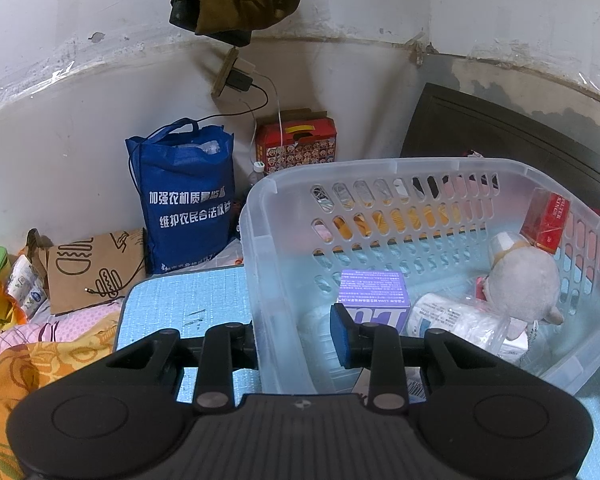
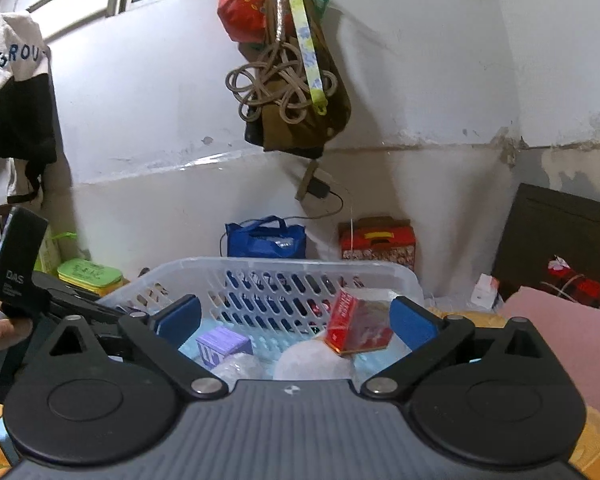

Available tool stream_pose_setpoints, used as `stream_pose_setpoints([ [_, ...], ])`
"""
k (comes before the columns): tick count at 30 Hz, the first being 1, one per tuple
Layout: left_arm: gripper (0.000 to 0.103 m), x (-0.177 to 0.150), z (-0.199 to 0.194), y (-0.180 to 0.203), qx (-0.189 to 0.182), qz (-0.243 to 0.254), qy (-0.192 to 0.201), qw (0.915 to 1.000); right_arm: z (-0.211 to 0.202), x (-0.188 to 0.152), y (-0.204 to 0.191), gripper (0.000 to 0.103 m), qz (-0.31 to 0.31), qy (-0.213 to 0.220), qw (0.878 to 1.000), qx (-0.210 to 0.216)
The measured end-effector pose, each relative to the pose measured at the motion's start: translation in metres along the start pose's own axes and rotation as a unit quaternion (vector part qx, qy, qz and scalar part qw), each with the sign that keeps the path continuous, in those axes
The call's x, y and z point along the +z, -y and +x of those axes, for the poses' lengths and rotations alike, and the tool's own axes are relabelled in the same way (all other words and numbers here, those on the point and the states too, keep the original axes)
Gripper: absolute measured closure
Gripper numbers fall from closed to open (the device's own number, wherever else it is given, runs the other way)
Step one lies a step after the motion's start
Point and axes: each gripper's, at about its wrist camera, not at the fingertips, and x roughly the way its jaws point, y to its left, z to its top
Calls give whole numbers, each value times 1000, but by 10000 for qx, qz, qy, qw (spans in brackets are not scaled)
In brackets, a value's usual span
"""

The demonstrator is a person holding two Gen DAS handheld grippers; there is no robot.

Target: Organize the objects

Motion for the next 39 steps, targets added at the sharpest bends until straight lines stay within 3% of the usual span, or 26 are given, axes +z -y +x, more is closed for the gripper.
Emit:
stream_pose_setpoints([
  [13, 65, 1, -1, -6, -129, -92, 50, 9999, -4, 4, 2, 0, -115, -177, 9997, -113],
  [14, 63, 0, -1, -8, -177, -129, 110, 9997, -5, 5, 2, 0, -113, -199, 9997, -120],
  [19, 22, -2, -13, -12, 107, -163, 555, 9983, -14, 8, 5, 0, -165, -347, 9991, -200],
  [24, 12, 4, -33, -18, 338, -238, 852, 9955, -24, 10, 14, 0, -70, -404, 9985, -355],
  [29, 2, 4, -73, -13, 523, -208, 1129, 9920, -35, 12, 18, 0, 137, -606, 9935, -949],
  [36, 1, 1, -110, 15, 560, -113, 925, 9941, -51, 16, 27, 0, 195, -580, 9949, -797],
  [39, 1, -5, -119, 23, 371, -296, 887, 9949, -47, 18, 29, 0, 281, -696, 9940, -802],
])
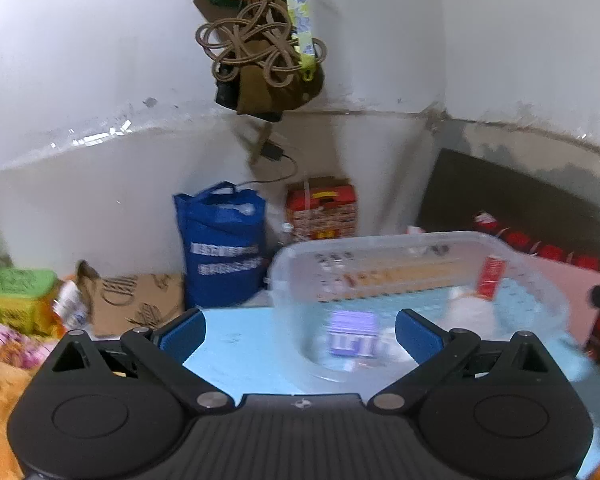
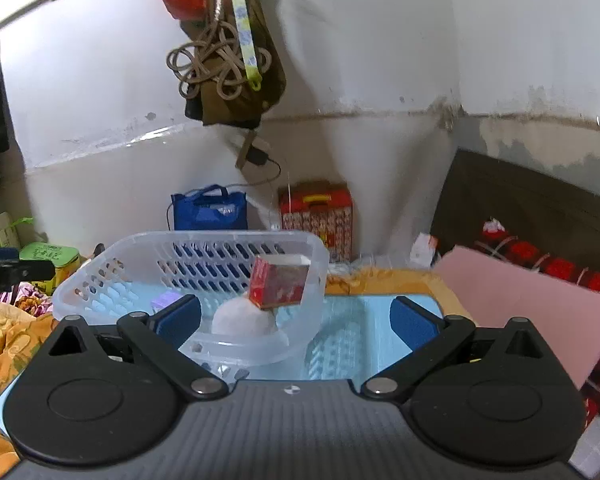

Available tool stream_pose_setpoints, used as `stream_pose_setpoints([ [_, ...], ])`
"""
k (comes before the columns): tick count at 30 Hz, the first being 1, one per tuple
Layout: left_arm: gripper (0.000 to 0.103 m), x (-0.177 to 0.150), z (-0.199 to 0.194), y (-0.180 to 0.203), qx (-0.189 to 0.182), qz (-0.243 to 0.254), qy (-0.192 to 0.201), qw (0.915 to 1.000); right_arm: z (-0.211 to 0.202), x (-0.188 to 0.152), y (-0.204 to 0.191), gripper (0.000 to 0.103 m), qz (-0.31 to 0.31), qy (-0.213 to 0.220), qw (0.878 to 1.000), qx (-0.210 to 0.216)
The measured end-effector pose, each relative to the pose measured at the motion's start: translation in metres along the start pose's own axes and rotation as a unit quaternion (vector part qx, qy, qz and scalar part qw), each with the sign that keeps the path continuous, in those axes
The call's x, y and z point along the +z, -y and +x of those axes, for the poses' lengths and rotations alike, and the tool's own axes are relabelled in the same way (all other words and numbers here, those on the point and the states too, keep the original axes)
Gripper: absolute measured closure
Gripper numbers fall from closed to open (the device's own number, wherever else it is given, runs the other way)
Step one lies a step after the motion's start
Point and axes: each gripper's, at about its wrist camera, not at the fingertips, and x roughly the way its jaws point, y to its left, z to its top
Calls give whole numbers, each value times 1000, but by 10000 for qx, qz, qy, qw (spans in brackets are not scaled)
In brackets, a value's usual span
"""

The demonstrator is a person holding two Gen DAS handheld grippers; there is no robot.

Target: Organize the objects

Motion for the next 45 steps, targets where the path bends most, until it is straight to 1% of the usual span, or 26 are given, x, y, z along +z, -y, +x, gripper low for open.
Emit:
stream_pose_setpoints([
  [2, 1, -3, 0, 4, -123, -75, -62, 9999, 4, -1, -2, 0, 20, -78, 10000, 45],
  [4, 1, -6, 4, 9, -142, -80, -129, 9998, 8, -3, -5, 0, -61, -197, 9998, 39],
  [6, 1, -8, 7, 16, -152, 32, -211, 9997, 10, -5, -9, 0, -194, -241, 9995, 1],
  [9, 1, -11, 5, 24, -163, 142, -221, 9995, 9, -6, -14, 0, -340, -232, 9991, -103],
  [19, 1, -17, 0, 34, -222, 238, -268, 9991, 13, -4, -6, 0, 8, -368, 9993, -60],
  [23, 1, -17, -2, 34, -261, 245, -261, 9990, 12, -5, -7, 0, -20, -368, 9993, -118],
  [37, 1, -18, -3, 30, -228, 191, -225, 9993, 16, -8, -5, 0, 126, -452, 9989, -45],
  [45, 1, -18, -4, 31, -242, 194, -205, 9993, 14, -9, -7, 0, 45, -456, 9989, -29],
])
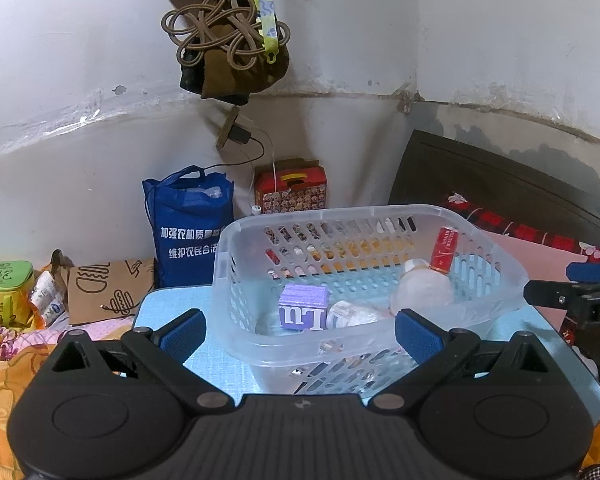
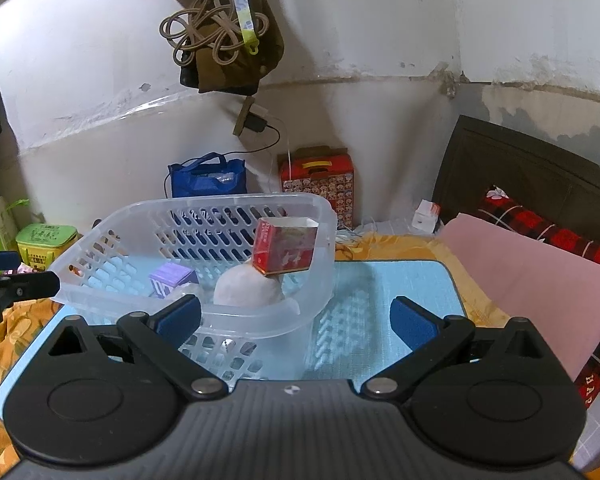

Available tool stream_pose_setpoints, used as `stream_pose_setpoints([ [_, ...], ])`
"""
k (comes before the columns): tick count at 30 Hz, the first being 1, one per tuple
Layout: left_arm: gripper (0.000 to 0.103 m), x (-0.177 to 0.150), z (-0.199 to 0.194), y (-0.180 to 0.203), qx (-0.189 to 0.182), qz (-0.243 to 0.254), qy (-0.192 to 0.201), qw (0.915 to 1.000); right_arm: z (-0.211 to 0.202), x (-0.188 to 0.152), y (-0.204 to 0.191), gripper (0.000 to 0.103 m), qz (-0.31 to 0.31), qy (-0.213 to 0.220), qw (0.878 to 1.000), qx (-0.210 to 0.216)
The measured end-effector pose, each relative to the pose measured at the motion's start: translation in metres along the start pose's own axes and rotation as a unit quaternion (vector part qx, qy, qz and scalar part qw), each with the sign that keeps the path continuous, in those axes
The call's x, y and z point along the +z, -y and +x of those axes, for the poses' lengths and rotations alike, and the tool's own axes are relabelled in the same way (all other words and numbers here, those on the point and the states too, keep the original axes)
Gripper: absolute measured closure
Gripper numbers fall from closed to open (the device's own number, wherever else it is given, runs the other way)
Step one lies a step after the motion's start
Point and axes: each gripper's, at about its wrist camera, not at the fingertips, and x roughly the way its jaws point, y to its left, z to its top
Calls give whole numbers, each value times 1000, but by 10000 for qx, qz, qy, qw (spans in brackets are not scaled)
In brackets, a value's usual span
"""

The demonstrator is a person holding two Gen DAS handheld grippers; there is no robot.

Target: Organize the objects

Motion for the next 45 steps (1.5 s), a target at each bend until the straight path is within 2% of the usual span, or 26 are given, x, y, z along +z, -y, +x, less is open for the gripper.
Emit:
stream_pose_setpoints([
  [19, 1, -1, 0, 4, -124, 0, 10, 9999, -1, 2, 1, 0, 43, 6, 10000, 7],
  [25, 2, -5, -3, 10, 60, 178, 255, 9995, -1, 1, 1, 0, 30, -8, 10000, -11],
  [30, 2, -4, -1, 11, -172, 127, 130, 9997, -1, 2, 2, 0, 37, -24, 10000, 2],
  [38, 2, -8, 1, 16, 144, 326, 221, 9991, 1, 0, 3, 0, 59, -18, 10000, -6],
  [45, 2, -5, -3, 11, 92, 205, 361, 9991, 1, 0, 3, 0, 87, -24, 10000, -3],
])
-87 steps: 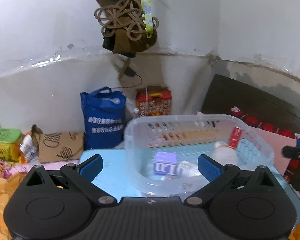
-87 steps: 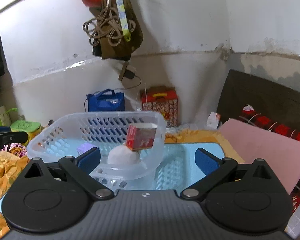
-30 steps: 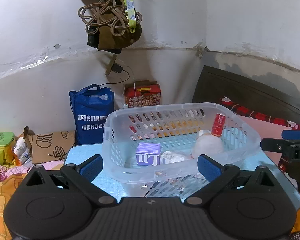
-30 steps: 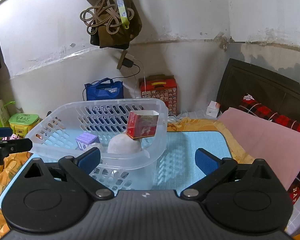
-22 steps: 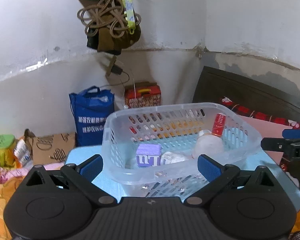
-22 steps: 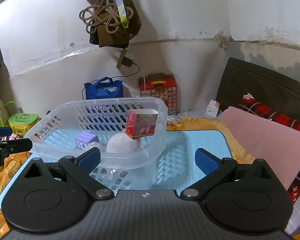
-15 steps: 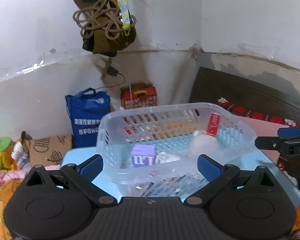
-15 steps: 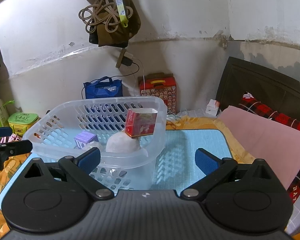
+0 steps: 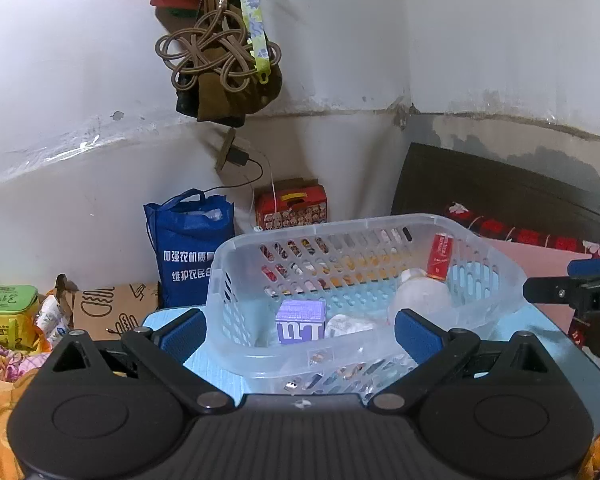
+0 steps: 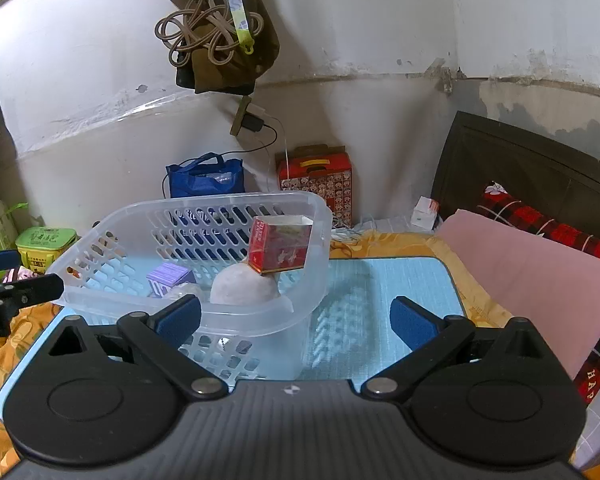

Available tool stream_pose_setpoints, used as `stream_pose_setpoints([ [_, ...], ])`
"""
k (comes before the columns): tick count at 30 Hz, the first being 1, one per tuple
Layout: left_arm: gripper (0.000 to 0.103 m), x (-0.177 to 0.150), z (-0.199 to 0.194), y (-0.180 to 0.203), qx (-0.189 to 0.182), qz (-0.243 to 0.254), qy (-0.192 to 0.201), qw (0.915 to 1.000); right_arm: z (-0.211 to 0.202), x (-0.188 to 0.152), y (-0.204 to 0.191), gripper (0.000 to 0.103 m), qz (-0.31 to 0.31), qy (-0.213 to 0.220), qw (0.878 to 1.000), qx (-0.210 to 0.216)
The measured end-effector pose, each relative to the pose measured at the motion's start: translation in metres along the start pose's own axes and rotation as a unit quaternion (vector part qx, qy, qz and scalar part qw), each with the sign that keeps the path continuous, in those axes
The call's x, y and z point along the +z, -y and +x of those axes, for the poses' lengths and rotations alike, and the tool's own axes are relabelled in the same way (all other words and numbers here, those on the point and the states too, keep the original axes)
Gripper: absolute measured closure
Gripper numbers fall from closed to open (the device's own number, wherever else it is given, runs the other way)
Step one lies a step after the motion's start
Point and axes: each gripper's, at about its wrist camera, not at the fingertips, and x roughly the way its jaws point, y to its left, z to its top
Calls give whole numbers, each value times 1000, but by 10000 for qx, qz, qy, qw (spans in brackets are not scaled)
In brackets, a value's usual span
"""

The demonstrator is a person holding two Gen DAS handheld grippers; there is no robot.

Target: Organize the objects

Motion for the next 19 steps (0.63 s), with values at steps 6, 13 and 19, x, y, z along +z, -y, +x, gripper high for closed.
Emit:
stream_pose_setpoints([
  [6, 2, -2, 2, 3, -4, 90, -65, 9999, 0, -1, -1, 0, -16, -3, 10000, -10],
  [13, 2, -2, 3, 3, -138, 33, -76, 9999, 1, 0, -2, 0, 21, -25, 10000, -21],
  [19, 2, -2, 2, 4, -156, 6, -25, 9999, 2, -1, -2, 0, 0, -43, 10000, -25],
])
